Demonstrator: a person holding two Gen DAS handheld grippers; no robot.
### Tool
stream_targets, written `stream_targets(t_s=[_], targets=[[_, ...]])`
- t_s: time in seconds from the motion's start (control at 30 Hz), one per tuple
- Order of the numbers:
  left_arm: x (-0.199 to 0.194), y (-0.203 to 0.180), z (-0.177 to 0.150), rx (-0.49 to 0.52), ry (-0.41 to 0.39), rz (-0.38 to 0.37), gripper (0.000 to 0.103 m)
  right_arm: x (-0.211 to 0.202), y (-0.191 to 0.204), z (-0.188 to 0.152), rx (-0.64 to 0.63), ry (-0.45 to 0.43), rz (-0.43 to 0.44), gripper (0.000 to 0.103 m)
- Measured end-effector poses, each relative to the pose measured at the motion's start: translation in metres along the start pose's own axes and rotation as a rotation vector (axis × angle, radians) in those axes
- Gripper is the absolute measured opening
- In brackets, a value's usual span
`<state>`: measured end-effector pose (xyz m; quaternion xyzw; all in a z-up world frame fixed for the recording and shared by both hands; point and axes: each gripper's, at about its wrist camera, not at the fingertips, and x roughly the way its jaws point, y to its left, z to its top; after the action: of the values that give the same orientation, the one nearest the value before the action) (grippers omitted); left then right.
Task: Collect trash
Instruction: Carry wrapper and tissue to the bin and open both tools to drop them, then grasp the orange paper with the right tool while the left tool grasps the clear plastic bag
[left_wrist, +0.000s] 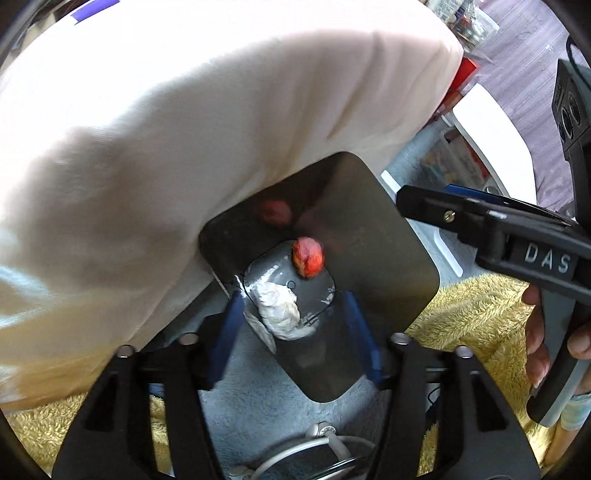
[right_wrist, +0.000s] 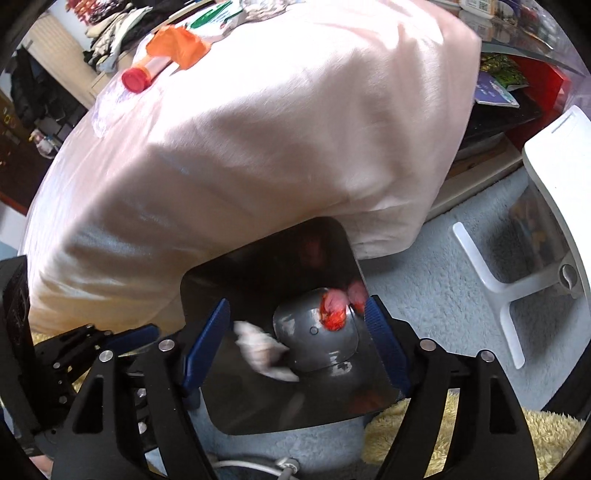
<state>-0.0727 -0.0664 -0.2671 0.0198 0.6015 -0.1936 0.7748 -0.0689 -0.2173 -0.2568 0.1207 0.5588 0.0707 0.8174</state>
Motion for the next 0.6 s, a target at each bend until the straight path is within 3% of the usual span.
stream_targets(t_s=[0.03,0.1,0.2,0.4,0.6], targets=[[-0.004,0.002,0.0,-0.001,-0.009,0.005,0.069,-0.004,0.0,0.001,0.005,-0.013,-0.004,0.078],[-0.014,0.005,0.0,0.001,-0.032,0.018,0.074,-0.014,-0.002,0.003,0.013,-0.051,-0.007,0.089],[-0.038,0.011,0.001,-0.007,-0.077,0.011,0.084,-0.036,-0.003,0.009,0.019,-0.134,-0.006,0.091],[-0.092,0.027,0.017,-0.029,-0.178,0.013,0.089,-0.082,0.01,0.035,-0.026,-0.261,0.016,0.092],[-0.125,0.065,0.048,-0.098,-0.225,0.079,0.091,-0.088,0.037,0.079,-0.118,-0.264,0.051,0.092]])
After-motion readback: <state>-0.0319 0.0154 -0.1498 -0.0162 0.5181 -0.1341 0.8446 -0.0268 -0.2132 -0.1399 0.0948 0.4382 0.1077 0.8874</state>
